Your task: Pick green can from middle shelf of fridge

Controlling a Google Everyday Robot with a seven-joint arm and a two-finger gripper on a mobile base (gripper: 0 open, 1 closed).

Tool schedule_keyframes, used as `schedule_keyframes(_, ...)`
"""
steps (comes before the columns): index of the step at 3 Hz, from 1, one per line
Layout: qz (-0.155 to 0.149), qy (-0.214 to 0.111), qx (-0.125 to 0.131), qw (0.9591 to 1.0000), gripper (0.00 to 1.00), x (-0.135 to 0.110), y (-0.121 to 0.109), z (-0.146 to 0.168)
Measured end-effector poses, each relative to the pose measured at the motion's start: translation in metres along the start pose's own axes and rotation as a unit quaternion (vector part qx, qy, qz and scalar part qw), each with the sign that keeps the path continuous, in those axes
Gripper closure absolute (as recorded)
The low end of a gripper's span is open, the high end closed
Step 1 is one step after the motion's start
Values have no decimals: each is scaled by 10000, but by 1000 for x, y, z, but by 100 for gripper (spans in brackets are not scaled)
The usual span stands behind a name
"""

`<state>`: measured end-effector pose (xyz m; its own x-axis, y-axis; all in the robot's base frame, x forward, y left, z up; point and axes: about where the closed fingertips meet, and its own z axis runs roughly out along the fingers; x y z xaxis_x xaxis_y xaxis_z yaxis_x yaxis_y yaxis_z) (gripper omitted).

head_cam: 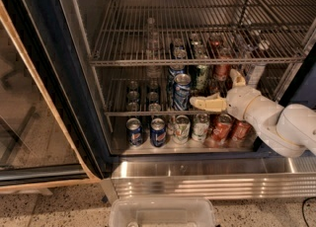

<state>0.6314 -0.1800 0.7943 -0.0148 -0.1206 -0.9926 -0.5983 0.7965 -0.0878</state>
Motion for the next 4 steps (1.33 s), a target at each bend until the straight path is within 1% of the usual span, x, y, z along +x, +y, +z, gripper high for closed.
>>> schedule_keyframes(1, -104, -214, 215, 9995, 0, -3, -12, 12)
schedule_keyframes(2, -262, -327, 472, 9980, 0, -7, -24, 18)
schedule_keyframes(3, -340, -370, 717, 9962, 18, -6, -34, 18)
schedule_keyframes(4, -299, -365, 821, 9955, 41, 2, -40, 22)
